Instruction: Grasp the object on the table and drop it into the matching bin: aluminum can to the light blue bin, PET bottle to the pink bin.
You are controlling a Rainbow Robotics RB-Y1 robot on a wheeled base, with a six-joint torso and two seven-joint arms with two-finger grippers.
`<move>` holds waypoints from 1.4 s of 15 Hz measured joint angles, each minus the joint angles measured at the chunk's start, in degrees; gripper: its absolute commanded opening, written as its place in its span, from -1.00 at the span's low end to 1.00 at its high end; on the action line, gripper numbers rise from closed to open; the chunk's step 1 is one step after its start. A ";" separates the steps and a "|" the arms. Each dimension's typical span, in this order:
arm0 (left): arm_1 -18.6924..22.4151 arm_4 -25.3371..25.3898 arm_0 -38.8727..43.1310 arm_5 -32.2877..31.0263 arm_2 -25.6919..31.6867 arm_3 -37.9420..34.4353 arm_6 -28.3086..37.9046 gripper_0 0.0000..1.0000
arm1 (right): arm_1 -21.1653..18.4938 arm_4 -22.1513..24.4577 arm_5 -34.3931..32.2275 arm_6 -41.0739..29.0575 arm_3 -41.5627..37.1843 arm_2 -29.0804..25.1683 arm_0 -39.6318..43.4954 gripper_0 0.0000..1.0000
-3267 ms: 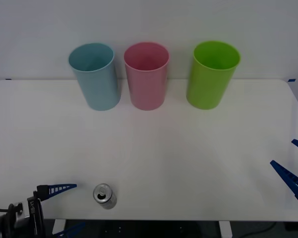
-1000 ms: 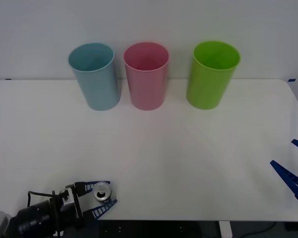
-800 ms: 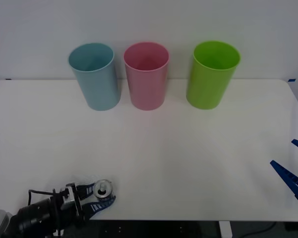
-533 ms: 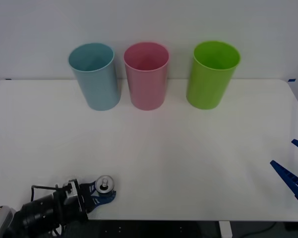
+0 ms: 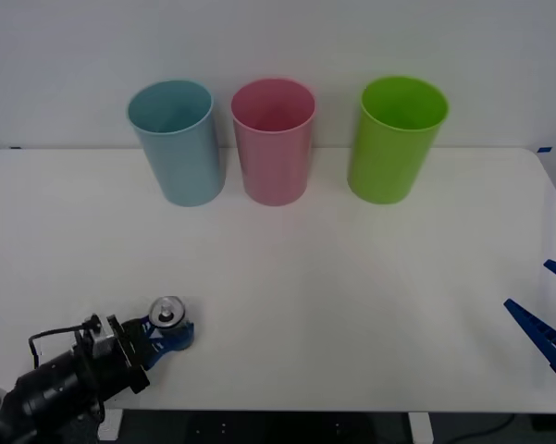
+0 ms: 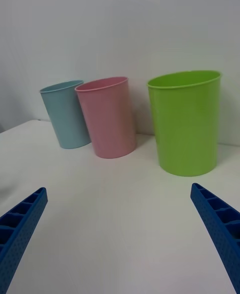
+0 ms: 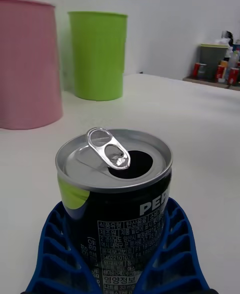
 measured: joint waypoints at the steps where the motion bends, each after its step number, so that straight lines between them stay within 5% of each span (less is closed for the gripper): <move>1: 0.01 1.17 0.00 1.32 0.45 -0.14 0.27 -1.00 | 0.00 0.00 0.00 0.00 0.00 0.00 0.00 1.00; 8: 0.00 6.72 -2.48 8.76 2.29 -0.44 2.74 -1.00 | 0.00 0.00 0.00 0.00 0.00 0.00 0.00 1.00; 21: 1.39 6.19 -10.08 13.39 7.22 -6.89 18.88 -0.99 | 0.00 0.00 0.00 0.00 0.00 0.00 0.00 1.00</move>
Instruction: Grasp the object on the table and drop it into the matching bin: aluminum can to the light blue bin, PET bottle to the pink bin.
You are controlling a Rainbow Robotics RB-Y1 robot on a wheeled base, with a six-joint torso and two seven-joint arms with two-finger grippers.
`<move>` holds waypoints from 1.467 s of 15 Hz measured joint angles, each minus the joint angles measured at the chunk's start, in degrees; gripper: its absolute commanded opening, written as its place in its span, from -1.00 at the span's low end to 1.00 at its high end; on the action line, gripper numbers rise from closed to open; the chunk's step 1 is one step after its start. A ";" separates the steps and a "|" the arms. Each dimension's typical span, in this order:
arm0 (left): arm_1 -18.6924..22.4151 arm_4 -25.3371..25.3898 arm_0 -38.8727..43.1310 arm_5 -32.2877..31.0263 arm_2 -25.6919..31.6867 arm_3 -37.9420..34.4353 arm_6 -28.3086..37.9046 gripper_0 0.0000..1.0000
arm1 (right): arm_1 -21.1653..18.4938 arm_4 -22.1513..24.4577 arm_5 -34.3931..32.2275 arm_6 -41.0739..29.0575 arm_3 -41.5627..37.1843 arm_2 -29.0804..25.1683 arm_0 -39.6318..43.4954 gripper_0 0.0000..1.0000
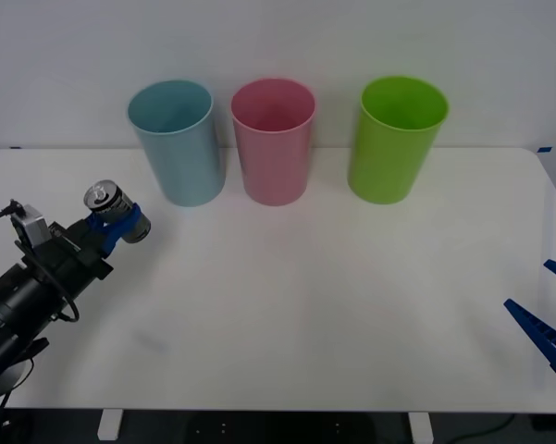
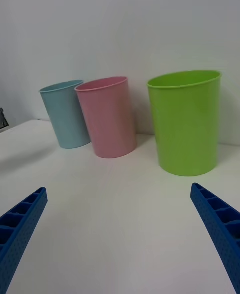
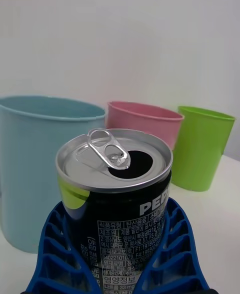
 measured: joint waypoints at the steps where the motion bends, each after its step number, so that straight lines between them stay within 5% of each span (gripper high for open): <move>1: 0.77 -0.53 -1.20 0.37 -0.05 -0.01 1.66 -0.99 | 0.00 0.00 0.00 0.00 0.00 0.00 0.00 1.00; 8: 4.58 -5.39 -9.62 0.58 0.89 -0.01 15.26 -0.98 | 0.00 0.00 0.00 0.00 0.00 0.00 0.00 1.00; 22: 8.56 -13.07 -22.06 5.90 2.25 0.05 27.50 -0.95 | 0.00 0.00 0.00 0.00 0.00 0.00 0.00 1.00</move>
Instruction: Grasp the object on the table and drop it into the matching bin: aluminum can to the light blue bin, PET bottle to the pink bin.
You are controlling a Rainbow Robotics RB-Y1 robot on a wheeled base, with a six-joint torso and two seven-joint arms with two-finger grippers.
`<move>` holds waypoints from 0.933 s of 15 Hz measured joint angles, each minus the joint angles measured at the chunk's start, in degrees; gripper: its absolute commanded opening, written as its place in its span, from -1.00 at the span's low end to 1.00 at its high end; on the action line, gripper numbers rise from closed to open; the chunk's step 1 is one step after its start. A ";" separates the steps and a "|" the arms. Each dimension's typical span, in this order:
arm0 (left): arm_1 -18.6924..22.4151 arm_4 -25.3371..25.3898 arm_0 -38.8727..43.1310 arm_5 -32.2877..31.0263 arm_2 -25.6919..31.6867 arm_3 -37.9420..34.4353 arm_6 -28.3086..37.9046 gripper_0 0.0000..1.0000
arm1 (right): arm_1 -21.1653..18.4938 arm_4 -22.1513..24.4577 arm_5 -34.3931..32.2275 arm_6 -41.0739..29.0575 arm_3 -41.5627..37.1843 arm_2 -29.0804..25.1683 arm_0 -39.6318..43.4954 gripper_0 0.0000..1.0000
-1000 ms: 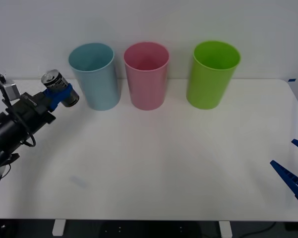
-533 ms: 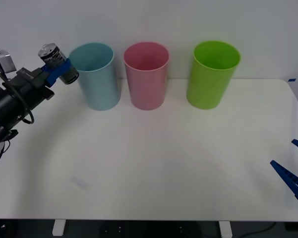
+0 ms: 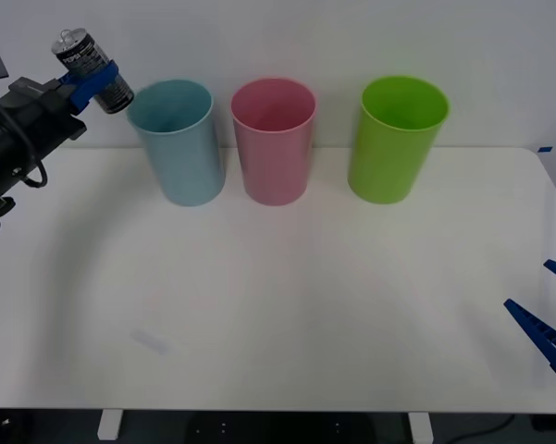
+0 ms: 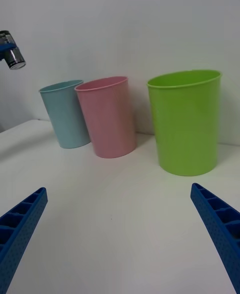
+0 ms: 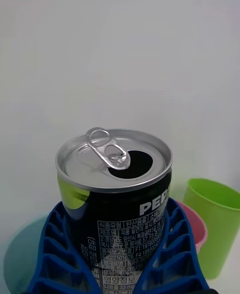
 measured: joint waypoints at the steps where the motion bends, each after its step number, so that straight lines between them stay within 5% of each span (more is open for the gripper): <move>1: 0.00 -1.44 -0.67 0.83 -0.02 0.01 0.19 -0.95 | 0.00 0.00 0.00 0.01 0.00 0.00 0.00 1.00; 6: -0.07 -8.01 -4.33 3.92 -0.42 1.55 1.24 -0.95 | 0.00 0.00 0.00 0.00 0.00 0.00 0.00 1.00; 14: -0.16 -17.00 -15.03 7.15 -1.58 14.06 -1.03 -0.95 | 0.00 0.00 0.00 0.00 0.00 0.00 0.00 1.00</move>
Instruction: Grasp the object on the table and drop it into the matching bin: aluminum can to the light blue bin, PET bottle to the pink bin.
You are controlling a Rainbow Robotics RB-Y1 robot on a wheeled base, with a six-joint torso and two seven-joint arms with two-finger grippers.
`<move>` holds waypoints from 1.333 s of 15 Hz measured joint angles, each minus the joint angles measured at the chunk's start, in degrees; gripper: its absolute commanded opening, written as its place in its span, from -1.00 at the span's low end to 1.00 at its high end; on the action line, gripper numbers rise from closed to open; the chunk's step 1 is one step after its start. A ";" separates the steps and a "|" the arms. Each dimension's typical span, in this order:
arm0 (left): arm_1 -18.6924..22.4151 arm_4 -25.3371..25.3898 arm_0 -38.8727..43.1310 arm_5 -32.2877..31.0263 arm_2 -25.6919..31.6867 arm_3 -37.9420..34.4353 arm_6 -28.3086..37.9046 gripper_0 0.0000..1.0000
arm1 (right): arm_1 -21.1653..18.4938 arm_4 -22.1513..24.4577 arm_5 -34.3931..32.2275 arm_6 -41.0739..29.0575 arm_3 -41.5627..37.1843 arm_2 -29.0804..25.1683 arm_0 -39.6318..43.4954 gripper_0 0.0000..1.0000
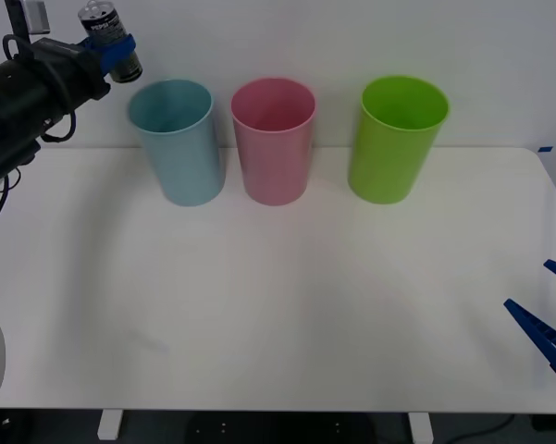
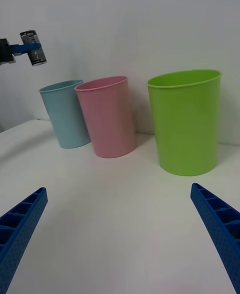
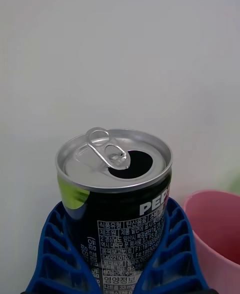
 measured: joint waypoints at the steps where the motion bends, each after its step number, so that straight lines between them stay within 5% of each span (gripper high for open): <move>1: -0.01 -1.07 -1.32 0.28 -0.17 1.53 -0.24 -0.96 | 0.00 0.00 0.00 0.00 0.00 0.00 0.00 1.00; 15: -2.46 -4.97 -6.53 5.14 -4.86 6.05 -0.11 -0.87 | 0.00 0.00 0.00 0.00 0.00 0.00 0.00 1.00; 16: -2.54 -4.98 -6.53 5.14 -4.87 6.04 -0.12 -0.62 | 0.00 0.00 0.00 0.00 0.00 0.00 0.00 1.00; 18: -2.65 -4.71 -6.53 5.14 -4.88 6.07 -0.19 1.00 | 0.00 0.00 0.00 0.00 0.00 0.00 0.00 1.00; 20: -2.65 -4.25 -6.53 5.14 -4.88 6.04 -0.33 1.00 | 0.00 0.00 0.00 0.00 0.00 0.00 0.00 1.00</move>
